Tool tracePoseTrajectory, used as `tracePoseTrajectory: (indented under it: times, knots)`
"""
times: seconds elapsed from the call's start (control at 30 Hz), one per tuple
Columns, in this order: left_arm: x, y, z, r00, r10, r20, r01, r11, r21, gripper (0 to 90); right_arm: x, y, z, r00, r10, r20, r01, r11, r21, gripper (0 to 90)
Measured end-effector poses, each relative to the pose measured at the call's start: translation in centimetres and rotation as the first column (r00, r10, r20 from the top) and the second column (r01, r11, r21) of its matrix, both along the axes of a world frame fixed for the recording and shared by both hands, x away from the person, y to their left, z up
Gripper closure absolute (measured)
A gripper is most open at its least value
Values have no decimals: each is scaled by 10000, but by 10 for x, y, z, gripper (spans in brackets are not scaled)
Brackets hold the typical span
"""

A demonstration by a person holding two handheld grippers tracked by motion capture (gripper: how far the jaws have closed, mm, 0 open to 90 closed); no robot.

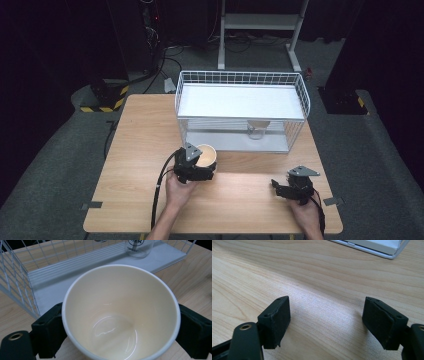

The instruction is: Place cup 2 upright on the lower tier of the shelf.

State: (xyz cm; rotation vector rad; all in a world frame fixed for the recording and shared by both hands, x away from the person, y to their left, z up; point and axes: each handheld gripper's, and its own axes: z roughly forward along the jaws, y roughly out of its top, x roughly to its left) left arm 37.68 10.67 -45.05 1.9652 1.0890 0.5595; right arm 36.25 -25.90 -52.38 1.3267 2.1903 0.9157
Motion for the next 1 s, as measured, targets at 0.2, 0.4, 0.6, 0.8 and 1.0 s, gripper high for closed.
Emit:
tracePoseTrajectory:
  times: [0.2,0.4,0.6,0.8,1.0]
  knots:
    - [9,-5,4,10000,8,24,-8,10000,0,101,0,0,0,10000,3,-1,-3,10000,-2,226]
    - [21,-8,4,9999,147,-63,-147,9999,25,101,0,0,0,10000,3,-4,-3,10000,0,226]
    - [31,-12,3,9995,291,-101,-290,9995,96,101,0,0,0,10000,5,-5,-5,10000,3,226]
    - [40,-17,2,9993,360,-52,-358,9990,262,102,0,0,0,10000,5,-4,-5,10000,2,226]
    - [48,-18,0,9988,489,-74,-488,9987,136,102,0,0,0,10000,6,-3,-6,10000,2,226]
